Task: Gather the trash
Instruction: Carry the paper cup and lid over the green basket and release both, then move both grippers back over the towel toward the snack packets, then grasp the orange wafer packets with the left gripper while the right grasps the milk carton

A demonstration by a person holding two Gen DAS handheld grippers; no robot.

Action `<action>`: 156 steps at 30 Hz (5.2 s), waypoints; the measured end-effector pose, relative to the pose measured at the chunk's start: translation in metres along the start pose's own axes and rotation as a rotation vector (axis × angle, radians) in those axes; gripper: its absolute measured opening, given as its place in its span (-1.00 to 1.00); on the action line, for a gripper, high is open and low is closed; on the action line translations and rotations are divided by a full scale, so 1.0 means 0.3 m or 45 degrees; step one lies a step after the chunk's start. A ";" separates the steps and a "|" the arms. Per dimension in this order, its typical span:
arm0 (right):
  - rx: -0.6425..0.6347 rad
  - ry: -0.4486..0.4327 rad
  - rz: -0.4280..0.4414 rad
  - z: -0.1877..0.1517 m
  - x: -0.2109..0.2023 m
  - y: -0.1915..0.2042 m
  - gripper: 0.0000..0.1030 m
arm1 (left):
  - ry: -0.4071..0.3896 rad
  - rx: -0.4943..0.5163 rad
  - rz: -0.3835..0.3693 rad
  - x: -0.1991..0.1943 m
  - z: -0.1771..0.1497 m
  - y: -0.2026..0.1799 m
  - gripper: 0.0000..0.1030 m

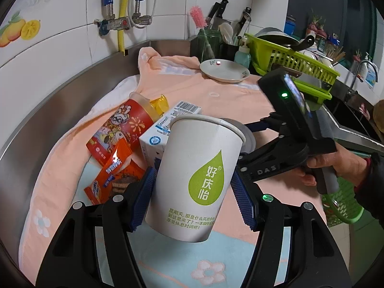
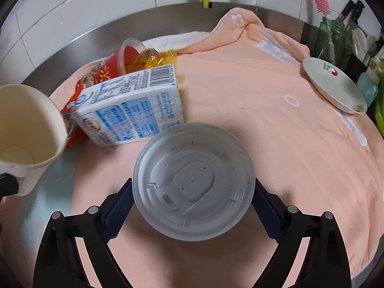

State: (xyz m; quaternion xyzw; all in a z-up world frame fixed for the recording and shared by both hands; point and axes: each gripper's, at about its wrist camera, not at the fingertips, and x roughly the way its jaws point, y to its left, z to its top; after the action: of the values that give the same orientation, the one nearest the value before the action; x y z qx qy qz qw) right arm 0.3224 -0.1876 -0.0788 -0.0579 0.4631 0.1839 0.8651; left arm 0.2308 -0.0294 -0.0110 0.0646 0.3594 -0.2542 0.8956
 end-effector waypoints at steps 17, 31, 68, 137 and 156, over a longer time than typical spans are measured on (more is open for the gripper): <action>0.271 -0.083 -0.178 -0.532 -0.519 -0.163 0.74 | -0.005 0.101 -0.139 -0.113 -0.044 -0.309 0.22; 0.598 -0.015 -0.363 -0.994 -0.717 -0.434 0.76 | 0.056 0.246 -0.353 -0.047 -0.064 -0.746 0.22; 0.695 -0.180 -0.352 -1.160 -0.891 -0.457 0.81 | 0.310 0.352 -0.372 0.236 -0.129 -1.133 0.48; 0.022 -0.077 0.004 -0.125 -0.308 0.175 0.81 | 0.214 0.001 0.148 0.191 -0.069 0.312 0.48; 0.131 -0.014 0.022 0.141 -0.160 0.223 0.81 | 0.142 -0.067 0.070 0.168 -0.096 0.318 -0.25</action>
State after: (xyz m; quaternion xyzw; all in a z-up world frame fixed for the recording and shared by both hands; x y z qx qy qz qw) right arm 0.3063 -0.1269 -0.0109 -0.0081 0.4676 0.1677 0.8678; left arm 0.2920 0.0410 -0.0727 0.0650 0.4134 -0.2158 0.8822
